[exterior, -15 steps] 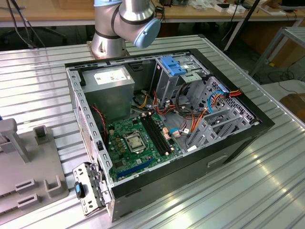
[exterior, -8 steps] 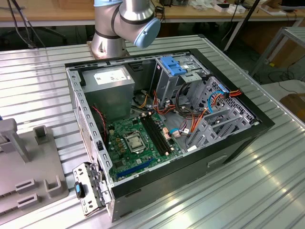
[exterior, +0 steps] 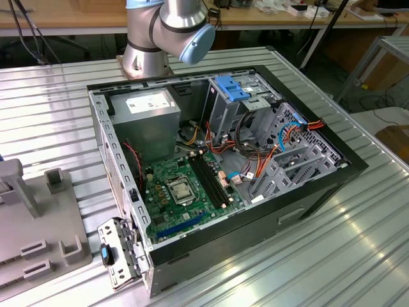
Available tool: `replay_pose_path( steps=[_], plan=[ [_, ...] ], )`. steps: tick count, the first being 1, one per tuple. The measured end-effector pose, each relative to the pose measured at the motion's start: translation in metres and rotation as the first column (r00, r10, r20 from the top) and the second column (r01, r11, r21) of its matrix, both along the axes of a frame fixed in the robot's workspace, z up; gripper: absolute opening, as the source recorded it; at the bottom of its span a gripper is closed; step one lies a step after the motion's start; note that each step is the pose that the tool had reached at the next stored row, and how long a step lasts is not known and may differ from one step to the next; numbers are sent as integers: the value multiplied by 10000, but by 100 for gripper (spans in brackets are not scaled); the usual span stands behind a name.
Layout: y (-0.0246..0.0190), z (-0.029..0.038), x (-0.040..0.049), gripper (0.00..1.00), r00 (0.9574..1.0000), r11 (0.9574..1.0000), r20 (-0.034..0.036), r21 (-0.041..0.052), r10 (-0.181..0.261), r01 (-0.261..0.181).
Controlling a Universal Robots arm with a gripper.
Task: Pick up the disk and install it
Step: 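Pick up the disk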
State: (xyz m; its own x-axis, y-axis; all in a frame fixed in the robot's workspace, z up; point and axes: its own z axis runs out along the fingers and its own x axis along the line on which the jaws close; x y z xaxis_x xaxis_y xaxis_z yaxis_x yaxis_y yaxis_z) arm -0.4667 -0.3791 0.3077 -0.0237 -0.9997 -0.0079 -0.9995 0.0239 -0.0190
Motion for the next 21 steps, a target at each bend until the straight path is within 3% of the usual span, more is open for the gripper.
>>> replay_pose_path(
  steps=[3, 4, 6, 7, 21],
  plan=[
    [0, -2, 0, 48, 10000, 10000, 0, 0, -16, 16],
    [0, -2, 0, 42, 10000, 10000, 0, 1, -16, 16],
    [0, -3, 0, 42, 10000, 10000, -1, 2, -16, 16],
    [0, -4, 0, 37, 10000, 10000, -1, 2, -16, 16],
    [0, -7, 0, 37, 10000, 10000, 0, 4, -15, 15]
  ],
)
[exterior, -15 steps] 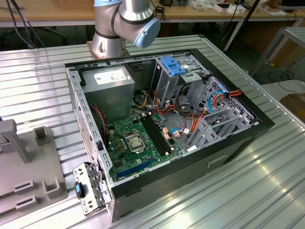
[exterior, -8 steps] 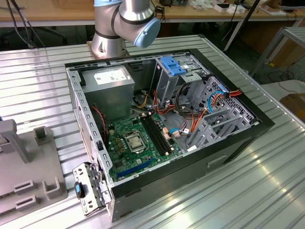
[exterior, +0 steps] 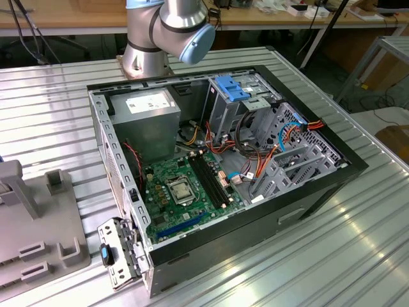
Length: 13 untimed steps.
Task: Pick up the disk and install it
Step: 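Pick up the disk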
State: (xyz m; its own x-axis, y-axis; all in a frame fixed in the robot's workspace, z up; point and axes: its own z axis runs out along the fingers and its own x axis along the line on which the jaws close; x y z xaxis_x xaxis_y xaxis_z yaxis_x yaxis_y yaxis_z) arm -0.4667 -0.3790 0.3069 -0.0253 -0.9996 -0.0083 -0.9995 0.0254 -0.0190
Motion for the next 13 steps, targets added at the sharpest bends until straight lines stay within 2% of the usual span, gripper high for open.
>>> replay_pose_path(
  steps=[13],
  plan=[
    [0, -1, 0, 37, 9998, 9998, 0, 0, 213, -213]
  ],
)
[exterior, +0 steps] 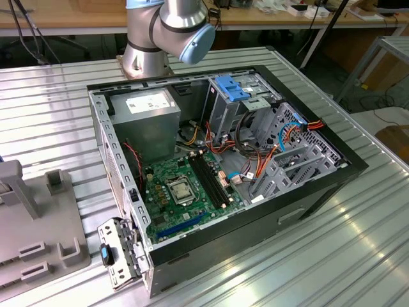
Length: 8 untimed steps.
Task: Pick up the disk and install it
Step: 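Pick up the disk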
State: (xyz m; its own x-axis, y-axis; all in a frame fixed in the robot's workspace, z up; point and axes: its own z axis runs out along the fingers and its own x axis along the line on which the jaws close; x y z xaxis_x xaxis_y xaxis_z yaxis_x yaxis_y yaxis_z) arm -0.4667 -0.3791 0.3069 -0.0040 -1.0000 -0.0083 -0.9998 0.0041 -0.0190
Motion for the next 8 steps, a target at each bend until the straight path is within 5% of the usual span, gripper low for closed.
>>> replay_pose_path(
  steps=[8],
  plan=[
    [0, 44, 0, 37, 10000, 10000, 1, -1, 0, 0]
  ],
)
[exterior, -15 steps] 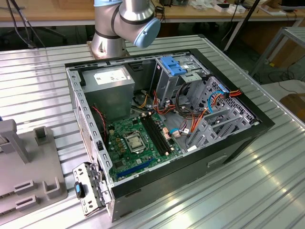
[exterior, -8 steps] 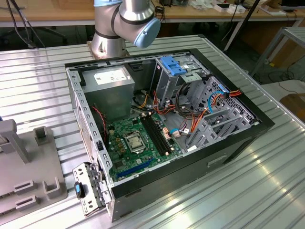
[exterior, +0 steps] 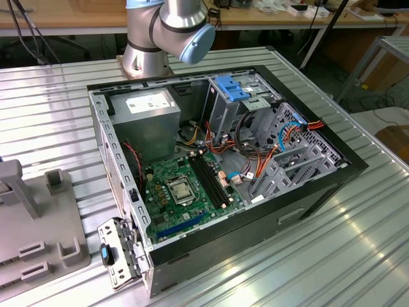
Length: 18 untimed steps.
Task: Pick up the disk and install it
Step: 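Pick up the disk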
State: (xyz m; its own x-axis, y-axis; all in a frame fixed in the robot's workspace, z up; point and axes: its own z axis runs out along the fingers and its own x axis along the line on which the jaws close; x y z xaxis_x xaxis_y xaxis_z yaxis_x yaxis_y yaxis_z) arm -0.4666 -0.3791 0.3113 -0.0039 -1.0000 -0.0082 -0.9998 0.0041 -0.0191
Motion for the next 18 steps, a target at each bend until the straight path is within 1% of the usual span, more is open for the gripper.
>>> replay_pose_path(
  steps=[6, 15, 18],
  plan=[
    [0, 32, 1, 37, 10000, 10000, 0, -8, 0, 0],
    [0, 33, 1, 37, 10000, 10000, -1, -11, 0, 0],
    [0, 37, 1, 37, 10000, 10000, -2, -43, 0, 0]
  ],
)
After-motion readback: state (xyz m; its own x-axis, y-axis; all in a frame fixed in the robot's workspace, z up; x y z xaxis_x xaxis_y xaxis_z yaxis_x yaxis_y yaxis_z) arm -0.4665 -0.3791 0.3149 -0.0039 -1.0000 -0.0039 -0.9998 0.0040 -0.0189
